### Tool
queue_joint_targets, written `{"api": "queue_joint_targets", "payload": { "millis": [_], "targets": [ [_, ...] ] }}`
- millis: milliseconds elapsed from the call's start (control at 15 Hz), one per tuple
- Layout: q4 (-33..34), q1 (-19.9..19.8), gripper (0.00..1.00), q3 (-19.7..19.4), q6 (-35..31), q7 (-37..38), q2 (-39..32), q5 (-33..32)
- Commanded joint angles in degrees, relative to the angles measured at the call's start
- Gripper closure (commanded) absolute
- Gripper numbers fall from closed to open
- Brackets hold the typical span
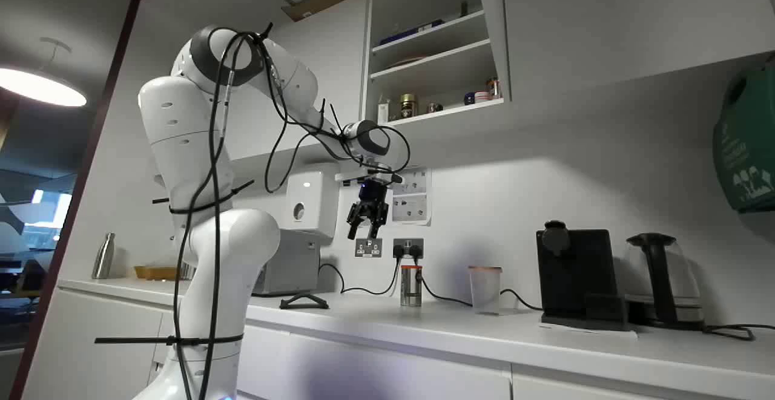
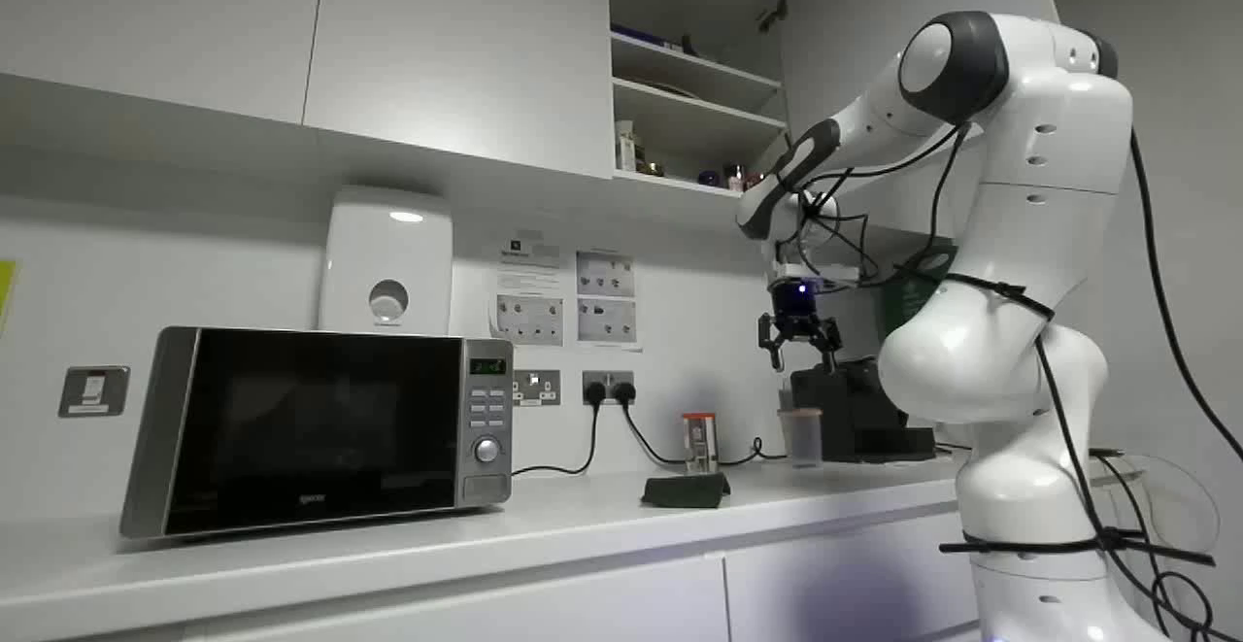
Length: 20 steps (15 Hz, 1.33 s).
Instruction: Wipe the counter with the towel
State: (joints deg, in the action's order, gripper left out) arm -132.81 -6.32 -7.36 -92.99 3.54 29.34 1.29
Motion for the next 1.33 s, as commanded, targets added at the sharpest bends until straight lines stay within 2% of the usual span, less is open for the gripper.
{"api": "queue_joint_targets", "payload": {
  "millis": [0, 533, 933, 1000, 1267],
  "targets": [
    [0.1, -0.5, 0.0, 0.4, 0.1, -0.2, -0.1, 0.2],
    [-1.1, -0.6, 0.0, 0.3, -0.8, 1.0, 0.1, 1.9],
    [-7.9, 0.8, 0.0, 1.7, -5.9, 0.9, 1.0, 7.7],
    [-9.2, 0.6, 0.0, 2.6, -7.7, 3.1, 1.3, 8.5],
    [-12.2, 1.8, 0.0, 4.3, -7.9, 2.8, 1.0, 11.9]
  ]
}}
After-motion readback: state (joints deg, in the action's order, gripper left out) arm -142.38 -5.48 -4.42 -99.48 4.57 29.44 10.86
